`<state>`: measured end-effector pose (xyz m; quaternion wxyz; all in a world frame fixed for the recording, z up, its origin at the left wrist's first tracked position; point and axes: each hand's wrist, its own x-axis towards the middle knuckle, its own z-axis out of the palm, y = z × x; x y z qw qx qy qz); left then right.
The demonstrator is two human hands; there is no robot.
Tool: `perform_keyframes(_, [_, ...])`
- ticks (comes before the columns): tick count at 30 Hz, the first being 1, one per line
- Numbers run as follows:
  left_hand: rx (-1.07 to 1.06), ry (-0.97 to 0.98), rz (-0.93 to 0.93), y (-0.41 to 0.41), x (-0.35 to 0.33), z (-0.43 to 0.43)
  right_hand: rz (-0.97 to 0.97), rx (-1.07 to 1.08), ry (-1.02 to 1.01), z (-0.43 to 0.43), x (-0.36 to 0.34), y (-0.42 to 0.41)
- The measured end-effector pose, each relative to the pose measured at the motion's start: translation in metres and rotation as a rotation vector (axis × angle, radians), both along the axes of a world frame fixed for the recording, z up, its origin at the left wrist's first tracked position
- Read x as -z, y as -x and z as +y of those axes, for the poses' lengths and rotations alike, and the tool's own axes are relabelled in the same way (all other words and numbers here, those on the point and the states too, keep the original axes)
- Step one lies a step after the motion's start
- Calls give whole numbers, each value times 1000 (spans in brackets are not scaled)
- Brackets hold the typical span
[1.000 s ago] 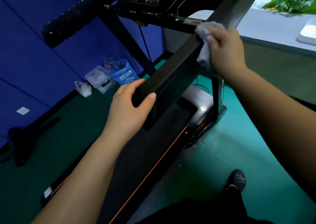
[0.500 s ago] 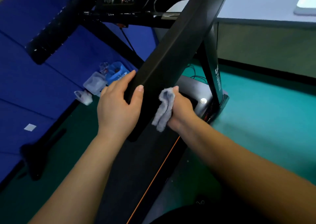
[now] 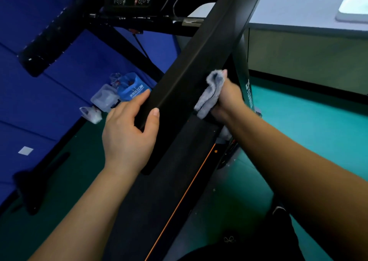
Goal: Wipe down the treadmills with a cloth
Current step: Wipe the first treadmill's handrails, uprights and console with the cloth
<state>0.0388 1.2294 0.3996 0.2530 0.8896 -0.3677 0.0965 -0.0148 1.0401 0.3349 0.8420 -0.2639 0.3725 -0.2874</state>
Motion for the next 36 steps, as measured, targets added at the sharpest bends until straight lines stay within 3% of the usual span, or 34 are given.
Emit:
perform_keyframes(5, [2, 16, 13, 0, 1, 0, 78, -129, 155, 75, 23, 8])
perform_keyframes(9, [1, 12, 7, 0, 1, 1, -32, -124, 269, 118, 28, 13])
perform_keyframes(17, [3, -22, 16, 4, -1, 4, 12, -289, 394, 184, 37, 28])
perform_keyframes(24, [25, -41, 97, 3, -4, 8, 29, -519, 583, 180, 34, 64])
perform_keyframes(28, [24, -86, 54, 5, -12, 9, 106, -323, 567, 142, 21, 82])
perform_keyframes(36, [108, -3, -16, 20, -39, -48, 159, -21, 841, 16, -30, 85])
